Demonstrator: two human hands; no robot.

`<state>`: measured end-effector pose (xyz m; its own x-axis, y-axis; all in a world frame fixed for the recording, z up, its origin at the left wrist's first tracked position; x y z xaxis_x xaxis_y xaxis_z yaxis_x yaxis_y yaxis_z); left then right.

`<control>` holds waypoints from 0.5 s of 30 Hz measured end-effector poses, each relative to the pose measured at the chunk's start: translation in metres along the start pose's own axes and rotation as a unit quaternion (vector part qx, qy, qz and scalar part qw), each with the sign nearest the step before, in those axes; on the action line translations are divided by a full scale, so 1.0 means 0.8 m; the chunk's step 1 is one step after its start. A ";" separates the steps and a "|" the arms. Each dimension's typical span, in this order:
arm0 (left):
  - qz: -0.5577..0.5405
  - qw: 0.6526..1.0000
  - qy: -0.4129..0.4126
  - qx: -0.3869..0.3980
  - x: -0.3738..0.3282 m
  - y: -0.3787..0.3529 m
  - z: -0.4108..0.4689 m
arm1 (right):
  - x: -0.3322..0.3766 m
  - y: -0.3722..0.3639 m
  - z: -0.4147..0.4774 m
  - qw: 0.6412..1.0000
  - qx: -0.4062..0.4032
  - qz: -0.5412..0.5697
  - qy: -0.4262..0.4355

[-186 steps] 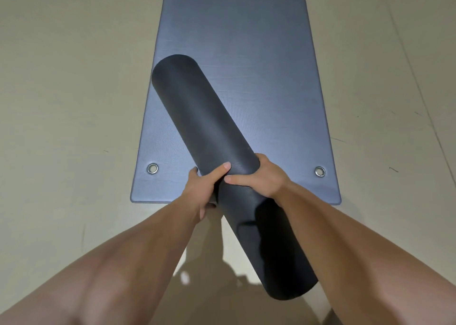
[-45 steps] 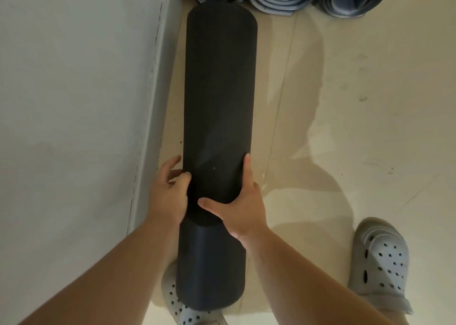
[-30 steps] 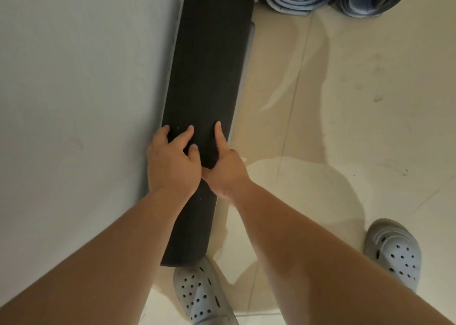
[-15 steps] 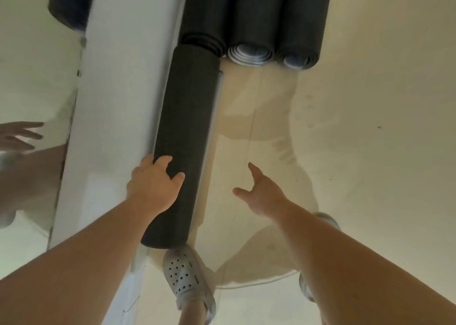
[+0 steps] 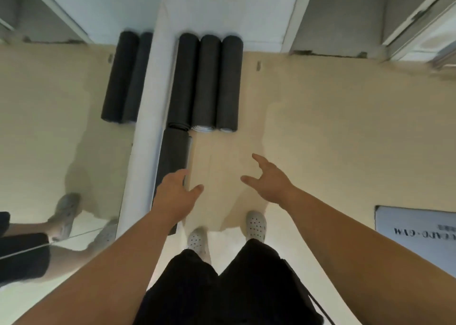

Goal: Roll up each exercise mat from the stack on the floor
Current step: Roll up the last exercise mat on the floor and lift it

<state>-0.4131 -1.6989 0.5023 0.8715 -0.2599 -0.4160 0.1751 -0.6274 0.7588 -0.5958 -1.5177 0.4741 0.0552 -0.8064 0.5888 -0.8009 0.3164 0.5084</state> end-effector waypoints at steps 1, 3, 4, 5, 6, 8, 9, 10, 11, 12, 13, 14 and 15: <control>-0.002 1.000 -0.018 0.006 -0.022 0.003 -0.017 | 0.002 0.024 -0.020 1.000 -0.022 0.016 0.002; -0.009 0.999 -0.040 0.018 -0.054 0.007 -0.040 | 0.000 0.061 -0.059 0.997 -0.061 0.050 -0.002; -0.010 0.998 -0.050 0.024 -0.067 0.009 -0.047 | -0.003 0.075 -0.080 0.995 -0.078 0.064 -0.008; -0.004 0.997 -0.062 0.034 -0.078 0.008 -0.049 | -0.009 0.086 -0.101 0.992 -0.095 0.076 -0.015; 0.013 0.996 -0.077 0.044 -0.088 0.005 -0.051 | -0.018 0.095 -0.122 0.990 -0.112 0.083 -0.025; 0.050 0.991 -0.108 0.063 -0.109 -0.007 -0.050 | -0.043 0.107 -0.168 0.984 -0.148 0.078 -0.053; 0.065 0.987 -0.125 0.073 -0.122 -0.018 -0.052 | -0.059 0.112 -0.191 0.981 -0.165 0.073 -0.075; 0.081 0.983 -0.142 0.086 -0.136 -0.030 -0.058 | -0.077 0.116 -0.217 0.975 -0.186 0.075 -0.100; 0.099 0.977 -0.160 0.104 -0.151 -0.046 -0.065 | -0.096 0.118 -0.243 0.965 -0.212 0.089 -0.126; 0.117 0.969 -0.179 0.126 -0.165 -0.064 -0.077 | -0.115 0.120 -0.270 0.953 -0.239 0.109 -0.151; 0.132 0.960 -0.198 0.147 -0.182 -0.083 -0.094 | -0.135 0.119 -0.299 0.940 -0.263 0.132 -0.175; 0.148 0.949 -0.223 0.165 -0.199 -0.102 -0.117 | -0.157 0.115 -0.329 0.925 -0.283 0.155 -0.199; 0.163 0.937 -0.251 0.179 -0.217 -0.122 -0.144 | -0.181 0.110 -0.361 0.911 -0.300 0.177 -0.221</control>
<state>-0.5285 -1.5079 0.5580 0.5106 -0.7372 -0.4425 -0.3068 -0.6369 0.7072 -0.5022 -1.2285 0.6154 -0.4954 -0.6812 0.5390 -0.2447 0.7048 0.6659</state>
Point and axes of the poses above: each hand's wrist, its own z-axis towards the middle knuckle, its own y-axis out of the back of the hand, x = y × z, the point moved 6 cm from there along z, towards the middle knuckle, and after that the axes turned 10 degrees about -x, right-handed, at the moved point
